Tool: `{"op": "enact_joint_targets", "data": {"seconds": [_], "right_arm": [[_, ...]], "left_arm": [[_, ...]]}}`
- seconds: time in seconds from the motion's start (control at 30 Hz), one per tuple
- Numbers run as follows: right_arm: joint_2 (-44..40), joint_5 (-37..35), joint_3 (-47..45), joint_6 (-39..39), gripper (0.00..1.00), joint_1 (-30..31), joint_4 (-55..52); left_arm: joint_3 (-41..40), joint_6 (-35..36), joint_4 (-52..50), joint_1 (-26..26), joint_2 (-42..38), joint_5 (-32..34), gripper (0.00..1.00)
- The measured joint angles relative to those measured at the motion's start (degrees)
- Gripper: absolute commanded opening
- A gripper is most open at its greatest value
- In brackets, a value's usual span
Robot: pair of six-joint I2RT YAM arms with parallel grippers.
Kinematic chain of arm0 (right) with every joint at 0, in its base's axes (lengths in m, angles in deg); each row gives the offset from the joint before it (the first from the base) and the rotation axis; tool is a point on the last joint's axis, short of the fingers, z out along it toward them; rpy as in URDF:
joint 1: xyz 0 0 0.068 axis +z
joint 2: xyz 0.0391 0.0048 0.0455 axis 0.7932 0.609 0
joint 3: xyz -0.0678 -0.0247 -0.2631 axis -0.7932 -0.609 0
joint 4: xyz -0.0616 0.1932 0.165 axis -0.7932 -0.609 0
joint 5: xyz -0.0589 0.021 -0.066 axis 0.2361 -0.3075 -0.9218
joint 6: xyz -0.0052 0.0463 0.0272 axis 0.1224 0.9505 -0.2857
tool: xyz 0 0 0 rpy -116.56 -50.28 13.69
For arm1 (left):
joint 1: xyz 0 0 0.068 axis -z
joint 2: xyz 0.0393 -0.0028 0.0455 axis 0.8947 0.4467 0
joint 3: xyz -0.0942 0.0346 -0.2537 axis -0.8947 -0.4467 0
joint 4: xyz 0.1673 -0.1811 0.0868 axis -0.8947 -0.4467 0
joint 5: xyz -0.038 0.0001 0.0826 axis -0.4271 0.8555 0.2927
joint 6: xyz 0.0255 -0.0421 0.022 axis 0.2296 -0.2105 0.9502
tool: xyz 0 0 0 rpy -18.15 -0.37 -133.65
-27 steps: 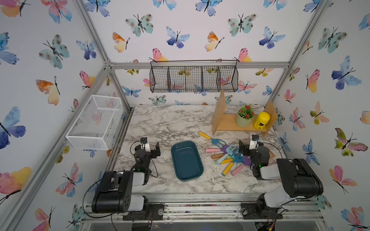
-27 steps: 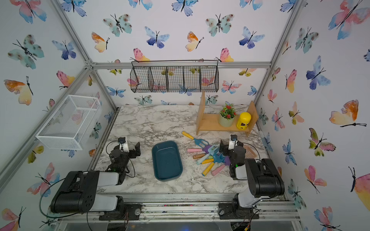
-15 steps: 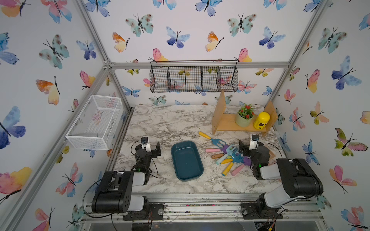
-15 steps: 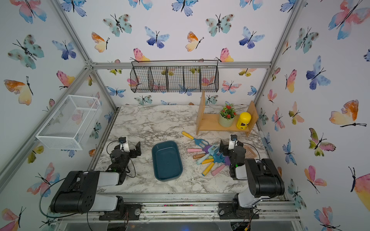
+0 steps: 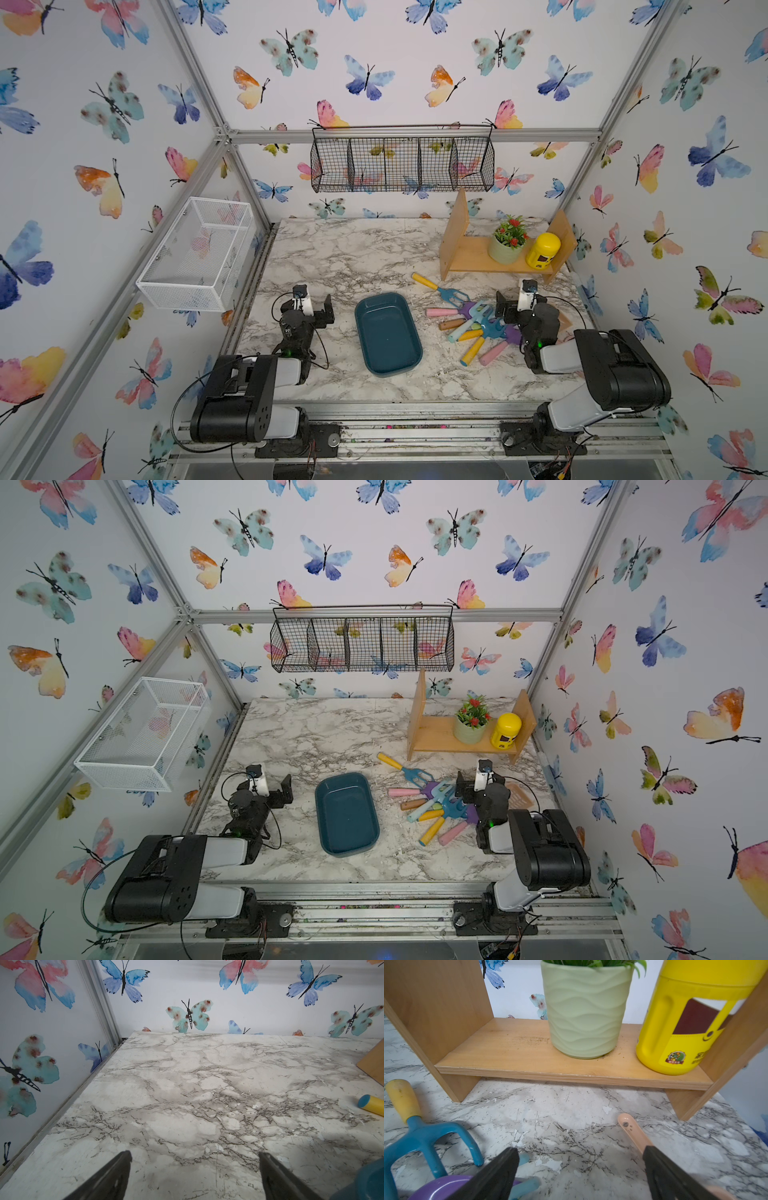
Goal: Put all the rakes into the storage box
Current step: Move the storage box to the center of the board.
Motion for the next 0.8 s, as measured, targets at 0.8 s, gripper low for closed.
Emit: {"op": "enact_joint_targets", "data": {"seconds": [0.8], "right_arm": [[-30.88, -0.46, 16.04, 20.61, 0.99, 2.47, -27.91]], "left_arm": [[27.34, -4.50, -37.00, 8.35, -11.80, 4.63, 0.98]]}}
